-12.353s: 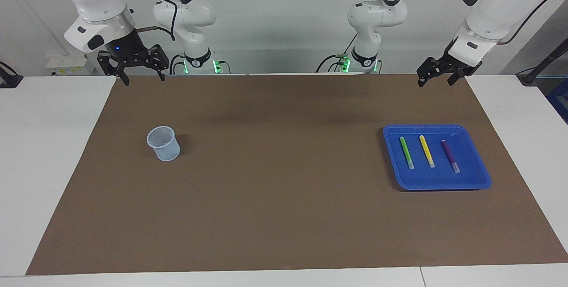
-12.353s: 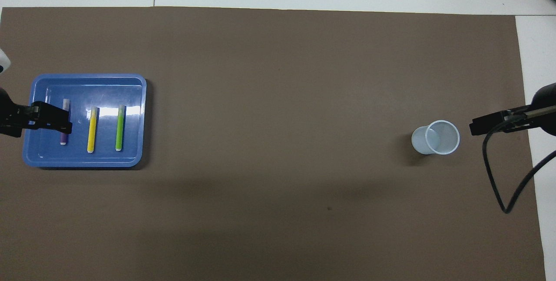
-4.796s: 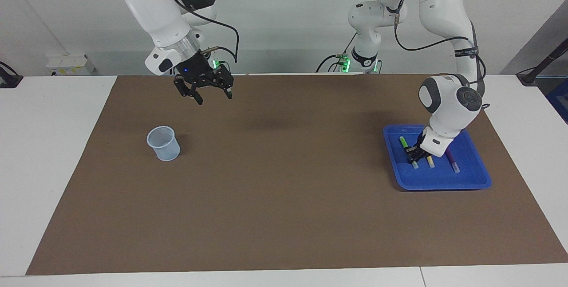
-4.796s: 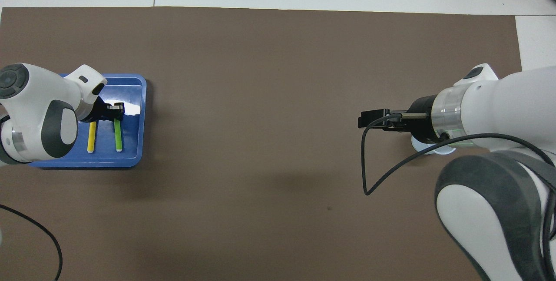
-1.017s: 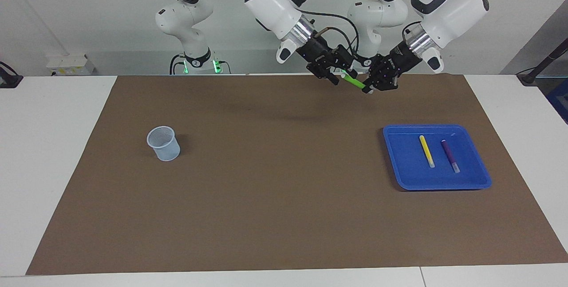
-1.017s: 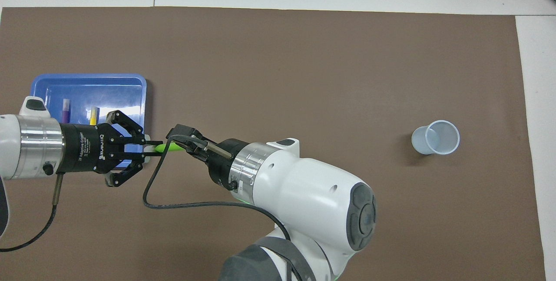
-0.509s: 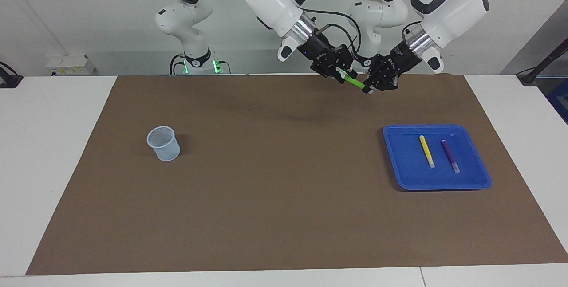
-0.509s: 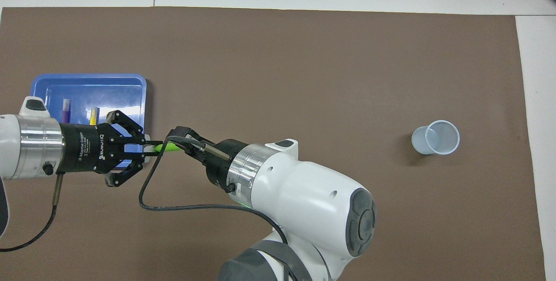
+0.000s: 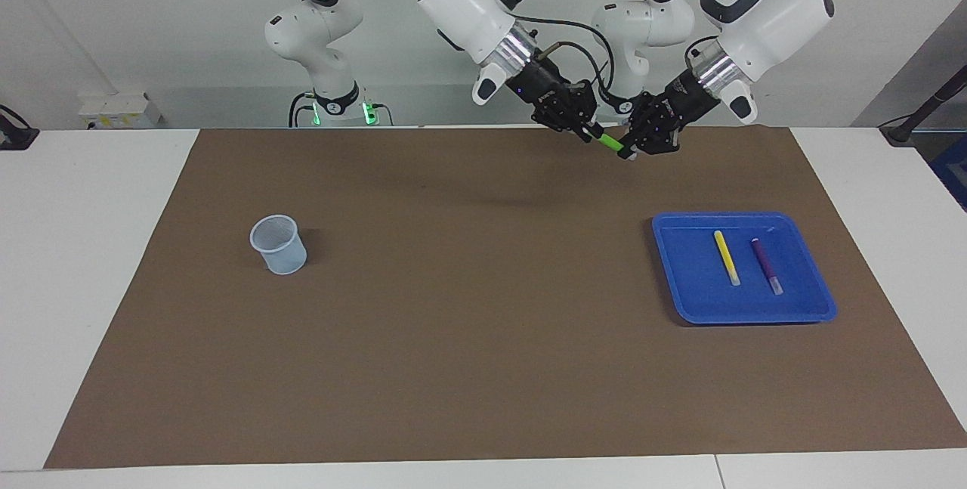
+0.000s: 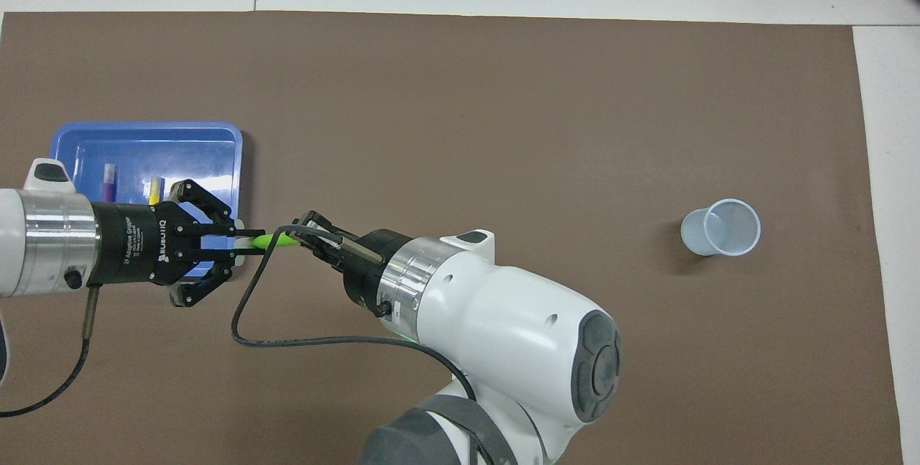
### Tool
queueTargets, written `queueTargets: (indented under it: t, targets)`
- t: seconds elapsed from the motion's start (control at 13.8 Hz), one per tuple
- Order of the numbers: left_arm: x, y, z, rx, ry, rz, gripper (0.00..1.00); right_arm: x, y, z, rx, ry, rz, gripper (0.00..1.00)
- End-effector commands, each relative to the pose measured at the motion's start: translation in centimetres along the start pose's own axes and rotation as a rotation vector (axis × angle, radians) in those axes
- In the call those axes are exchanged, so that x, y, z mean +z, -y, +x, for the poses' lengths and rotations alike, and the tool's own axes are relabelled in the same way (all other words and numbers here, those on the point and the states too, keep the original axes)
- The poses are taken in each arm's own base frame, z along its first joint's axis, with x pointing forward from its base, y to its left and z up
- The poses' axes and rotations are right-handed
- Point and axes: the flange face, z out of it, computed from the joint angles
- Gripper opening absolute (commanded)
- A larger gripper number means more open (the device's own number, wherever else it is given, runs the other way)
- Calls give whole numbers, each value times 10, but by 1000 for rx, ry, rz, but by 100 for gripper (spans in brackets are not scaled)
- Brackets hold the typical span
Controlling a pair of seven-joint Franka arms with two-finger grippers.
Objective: Transfer and insert pens with both arms
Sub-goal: 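Close the right gripper on the green pen while the left gripper opens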
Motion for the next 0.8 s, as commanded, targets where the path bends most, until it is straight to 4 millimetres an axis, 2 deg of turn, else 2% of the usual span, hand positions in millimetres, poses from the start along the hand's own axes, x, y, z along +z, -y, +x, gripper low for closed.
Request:
queueTargets:
  t: [0.0, 0.22, 0.29, 0.36, 0.44, 0.58, 0.73]
  targets:
    - [3, 10, -4, -22, 13, -1, 0, 2, 4, 2, -9, -24, 31, 0]
    - [4, 10, -7, -9, 12, 0, 0, 3, 3, 2, -7, -24, 30, 0]
    - [4, 10, -7, -5, 12, -4, 36, 3, 3, 2, -7, -24, 30, 0]
    - [5, 10, -9, -3, 12, -4, 82, 2, 4, 3, -5, -24, 32, 0]
    - [4, 9, -8, -7, 11, -8, 100, 2, 3, 3, -4, -24, 30, 0]
    - [2, 8, -5, -12, 11, -14, 100, 2, 3, 3, -29, -25, 30, 0]
    - [0, 8, -6, -8, 11, -19, 100, 2, -3, 10, -141, -16, 4, 0]
